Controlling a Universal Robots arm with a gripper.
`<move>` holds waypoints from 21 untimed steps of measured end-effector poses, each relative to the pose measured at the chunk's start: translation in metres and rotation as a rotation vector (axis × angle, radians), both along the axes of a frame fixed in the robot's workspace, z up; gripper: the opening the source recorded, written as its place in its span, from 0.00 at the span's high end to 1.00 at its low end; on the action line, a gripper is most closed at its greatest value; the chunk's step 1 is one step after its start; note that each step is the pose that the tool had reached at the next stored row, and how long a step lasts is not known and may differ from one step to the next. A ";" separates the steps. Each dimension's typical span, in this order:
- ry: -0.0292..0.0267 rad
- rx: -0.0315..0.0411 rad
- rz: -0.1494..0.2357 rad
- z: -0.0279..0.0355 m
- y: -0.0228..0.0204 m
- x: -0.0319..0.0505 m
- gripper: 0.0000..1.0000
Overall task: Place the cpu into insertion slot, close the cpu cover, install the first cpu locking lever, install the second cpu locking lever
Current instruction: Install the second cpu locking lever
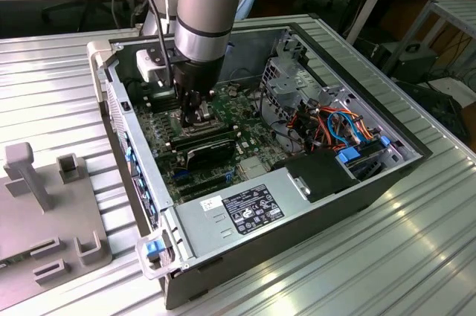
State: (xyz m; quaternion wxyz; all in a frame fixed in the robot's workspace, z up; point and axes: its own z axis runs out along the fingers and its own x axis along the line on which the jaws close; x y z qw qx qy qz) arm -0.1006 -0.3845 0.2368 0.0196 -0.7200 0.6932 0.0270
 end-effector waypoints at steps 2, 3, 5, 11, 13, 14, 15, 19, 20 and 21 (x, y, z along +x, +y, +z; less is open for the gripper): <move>-0.0002 0.0006 -0.002 -0.0025 0.0000 0.0001 0.89; -0.0002 0.0012 -0.002 -0.0031 0.0000 0.0001 0.89; -0.0002 0.0023 -0.003 -0.0054 0.0000 0.0001 0.89; -0.0002 0.0073 -0.003 -0.0099 -0.0001 -0.0001 0.89; -0.0005 0.0074 -0.003 -0.0119 0.0000 -0.0013 0.89; -0.0002 0.0074 -0.003 -0.0130 0.0000 -0.0021 0.89; -0.0002 0.0074 -0.003 -0.0138 0.0000 -0.0027 0.89; 0.0000 0.0080 -0.005 -0.0172 0.0000 -0.0038 0.89; -0.0001 0.0081 -0.006 -0.0181 0.0000 -0.0038 0.89; -0.0001 0.0085 -0.006 -0.0191 0.0000 -0.0038 0.89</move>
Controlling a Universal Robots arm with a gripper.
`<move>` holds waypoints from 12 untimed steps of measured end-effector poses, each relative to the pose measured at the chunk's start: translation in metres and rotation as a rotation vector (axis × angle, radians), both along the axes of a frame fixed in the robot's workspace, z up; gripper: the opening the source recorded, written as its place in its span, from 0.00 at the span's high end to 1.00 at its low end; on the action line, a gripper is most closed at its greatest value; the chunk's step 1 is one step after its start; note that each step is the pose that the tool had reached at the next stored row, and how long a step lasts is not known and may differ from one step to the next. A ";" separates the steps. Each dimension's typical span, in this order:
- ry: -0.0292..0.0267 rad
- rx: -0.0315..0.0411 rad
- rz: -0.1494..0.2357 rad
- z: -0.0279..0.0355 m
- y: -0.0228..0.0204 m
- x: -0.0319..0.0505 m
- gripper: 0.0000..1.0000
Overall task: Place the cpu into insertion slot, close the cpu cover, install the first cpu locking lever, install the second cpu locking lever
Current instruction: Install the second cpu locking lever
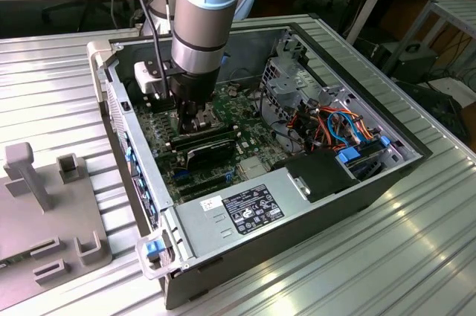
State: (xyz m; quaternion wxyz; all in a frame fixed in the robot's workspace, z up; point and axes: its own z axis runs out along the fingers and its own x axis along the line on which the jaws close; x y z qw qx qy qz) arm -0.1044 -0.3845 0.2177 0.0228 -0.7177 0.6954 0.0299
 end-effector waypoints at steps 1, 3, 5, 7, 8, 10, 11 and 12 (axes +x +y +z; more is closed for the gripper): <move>0.0000 0.0009 -0.001 -0.0018 0.0001 0.0000 0.89; 0.0000 0.0035 -0.003 -0.0063 0.0002 -0.0001 0.89; 0.0000 0.0046 -0.003 -0.0068 0.0004 0.0000 0.89; 0.0001 0.0067 -0.003 -0.0073 0.0008 0.0001 0.89; 0.0000 0.0081 -0.004 -0.0076 0.0011 0.0001 0.89; -0.0001 0.0103 -0.004 -0.0082 0.0016 0.0000 0.89; -0.0001 0.0112 -0.004 -0.0086 0.0017 0.0000 0.89; -0.0001 0.0123 -0.005 -0.0090 0.0018 0.0000 0.89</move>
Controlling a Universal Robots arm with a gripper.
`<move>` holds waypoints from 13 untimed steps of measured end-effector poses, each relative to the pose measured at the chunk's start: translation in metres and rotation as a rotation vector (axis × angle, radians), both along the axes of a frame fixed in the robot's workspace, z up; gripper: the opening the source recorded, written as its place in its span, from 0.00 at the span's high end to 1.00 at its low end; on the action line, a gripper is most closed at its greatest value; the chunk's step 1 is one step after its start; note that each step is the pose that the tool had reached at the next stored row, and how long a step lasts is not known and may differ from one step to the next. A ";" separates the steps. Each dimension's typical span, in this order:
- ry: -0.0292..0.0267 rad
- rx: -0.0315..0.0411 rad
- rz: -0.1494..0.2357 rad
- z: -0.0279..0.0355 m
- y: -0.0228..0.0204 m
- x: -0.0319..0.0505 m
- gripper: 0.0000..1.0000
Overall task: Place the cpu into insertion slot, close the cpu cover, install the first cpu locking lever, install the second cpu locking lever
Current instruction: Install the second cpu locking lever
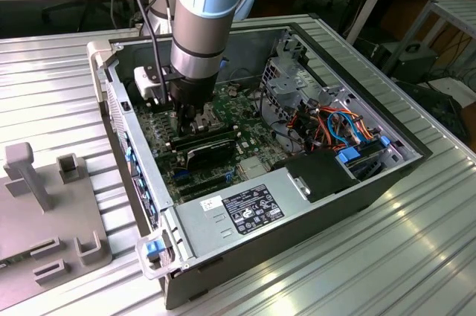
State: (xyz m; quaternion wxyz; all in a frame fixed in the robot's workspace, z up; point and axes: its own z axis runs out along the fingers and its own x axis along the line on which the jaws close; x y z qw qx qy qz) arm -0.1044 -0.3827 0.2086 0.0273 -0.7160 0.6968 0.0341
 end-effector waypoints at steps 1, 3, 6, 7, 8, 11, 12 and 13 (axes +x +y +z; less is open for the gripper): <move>0.0000 0.0009 0.000 -0.0007 0.0001 0.0000 0.89; 0.0000 0.0027 -0.001 -0.0016 0.0001 0.0000 0.89; 0.0002 0.0066 -0.001 -0.0034 0.0001 0.0000 0.89; 0.0003 0.0077 -0.001 -0.0038 0.0001 0.0000 0.89; 0.0000 0.0121 -0.001 -0.0059 -0.0007 0.0000 0.89; -0.0001 0.0154 -0.002 -0.0083 -0.0047 0.0000 0.89; -0.0001 0.0151 -0.002 -0.0079 -0.0048 0.0000 0.89; -0.0002 0.0153 -0.002 -0.0068 -0.0048 -0.0001 0.89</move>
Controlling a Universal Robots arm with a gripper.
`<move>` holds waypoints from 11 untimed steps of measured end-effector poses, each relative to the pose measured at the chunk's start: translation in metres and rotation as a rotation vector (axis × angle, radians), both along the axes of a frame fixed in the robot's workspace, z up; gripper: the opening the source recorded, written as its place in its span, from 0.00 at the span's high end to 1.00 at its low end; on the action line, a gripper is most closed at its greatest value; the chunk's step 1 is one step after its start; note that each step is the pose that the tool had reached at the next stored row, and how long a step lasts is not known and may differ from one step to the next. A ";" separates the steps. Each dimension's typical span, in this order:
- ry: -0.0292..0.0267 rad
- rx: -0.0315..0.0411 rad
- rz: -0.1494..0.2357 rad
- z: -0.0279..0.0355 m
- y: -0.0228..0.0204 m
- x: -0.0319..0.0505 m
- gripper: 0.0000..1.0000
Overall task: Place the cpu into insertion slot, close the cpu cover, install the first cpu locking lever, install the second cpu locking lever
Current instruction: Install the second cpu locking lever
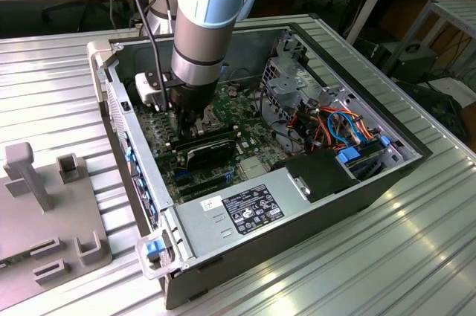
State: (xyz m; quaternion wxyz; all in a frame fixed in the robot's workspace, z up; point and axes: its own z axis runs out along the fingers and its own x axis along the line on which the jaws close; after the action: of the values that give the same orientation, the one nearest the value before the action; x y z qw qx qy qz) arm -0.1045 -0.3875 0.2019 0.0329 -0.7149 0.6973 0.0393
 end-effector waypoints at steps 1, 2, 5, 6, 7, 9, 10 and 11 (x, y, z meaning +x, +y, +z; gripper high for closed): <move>0.0000 0.0002 0.000 0.0013 0.0000 0.0000 0.89; 0.0002 0.0000 0.000 0.0034 0.0001 0.0001 0.89; 0.0001 0.0000 0.000 0.0097 0.0002 0.0001 0.89; 0.0003 -0.0001 0.000 0.0125 0.0003 0.0001 0.89; 0.0003 -0.0002 0.000 0.0146 0.0005 0.0000 0.89; 0.0002 -0.0002 0.000 0.0203 0.0008 0.0001 0.89; 0.0003 -0.0002 0.000 0.0265 0.0011 0.0000 0.89; 0.0003 -0.0003 0.000 0.0307 0.0014 0.0000 0.89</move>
State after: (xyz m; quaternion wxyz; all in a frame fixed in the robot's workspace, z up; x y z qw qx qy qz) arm -0.1045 -0.3861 0.2326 0.0327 -0.7148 0.6974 0.0393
